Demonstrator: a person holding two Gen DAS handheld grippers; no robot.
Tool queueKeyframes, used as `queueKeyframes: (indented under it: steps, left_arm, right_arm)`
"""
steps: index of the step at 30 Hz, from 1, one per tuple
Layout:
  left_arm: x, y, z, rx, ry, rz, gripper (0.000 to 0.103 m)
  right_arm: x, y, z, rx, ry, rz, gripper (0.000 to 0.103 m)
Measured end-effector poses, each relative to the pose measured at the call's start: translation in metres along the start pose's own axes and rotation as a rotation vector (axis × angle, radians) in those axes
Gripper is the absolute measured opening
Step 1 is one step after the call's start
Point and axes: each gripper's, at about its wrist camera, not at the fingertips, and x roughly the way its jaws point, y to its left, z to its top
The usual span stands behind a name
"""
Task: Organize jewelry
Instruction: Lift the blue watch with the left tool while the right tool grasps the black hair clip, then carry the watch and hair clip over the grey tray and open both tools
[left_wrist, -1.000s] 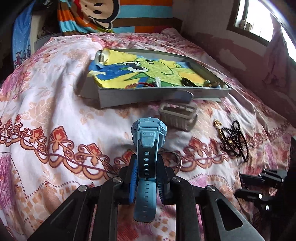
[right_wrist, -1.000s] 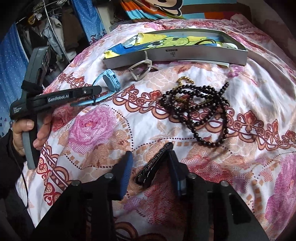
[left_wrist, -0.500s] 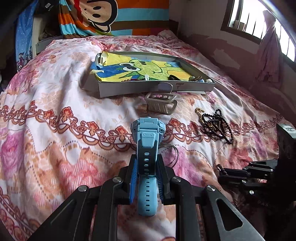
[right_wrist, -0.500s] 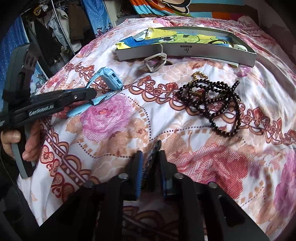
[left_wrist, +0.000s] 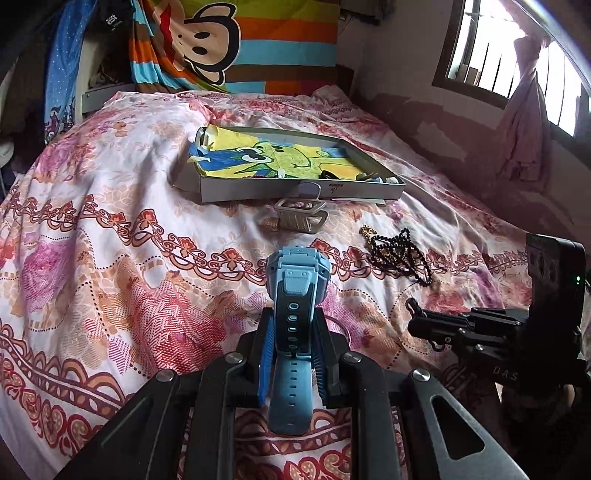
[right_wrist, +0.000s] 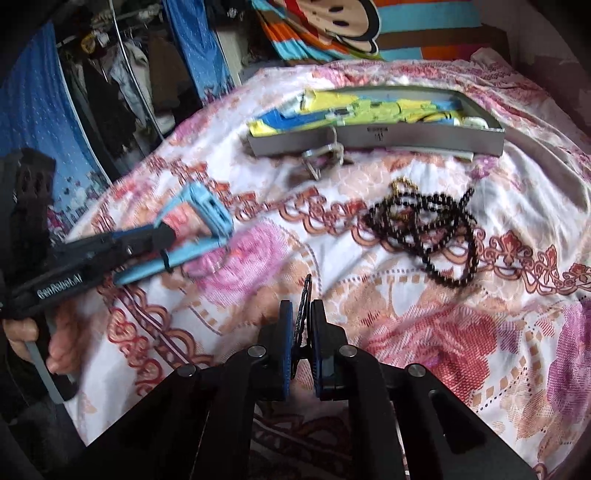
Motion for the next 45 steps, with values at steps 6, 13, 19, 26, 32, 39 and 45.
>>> queueKeyframes:
  steps: [6, 13, 19, 26, 32, 39, 45]
  left_arm:
    - [-0.009, -0.002, 0.016, -0.003, -0.025, -0.009, 0.018]
    - [-0.006, -0.006, 0.041, -0.011, -0.04, 0.002, 0.018]
    - [0.009, -0.006, 0.078, -0.032, -0.057, 0.027, 0.018]
    - [0.034, -0.005, 0.134, -0.027, -0.138, 0.121, 0.018]
    - [0.084, 0.006, 0.164, -0.085, -0.168, 0.136, 0.018]
    - [0.15, 0.006, 0.177, -0.094, -0.137, 0.154, 0.018]
    - [0.169, 0.01, 0.172, -0.145, -0.095, 0.136, 0.018]
  right_arm:
    - [-0.004, -0.007, 0.018, 0.012, -0.09, 0.022, 0.009]
    - [-0.006, -0.018, 0.039, 0.03, -0.19, 0.03, 0.009]
    - [0.003, -0.025, 0.073, 0.019, -0.263, 0.056, 0.009]
    - [0.026, -0.052, 0.13, 0.014, -0.319, 0.023, 0.009]
    - [0.05, -0.084, 0.173, 0.04, -0.372, -0.025, 0.009]
    - [0.088, -0.124, 0.184, 0.096, -0.335, -0.107, 0.009]
    - [0.105, -0.132, 0.181, 0.115, -0.294, -0.109, 0.009]
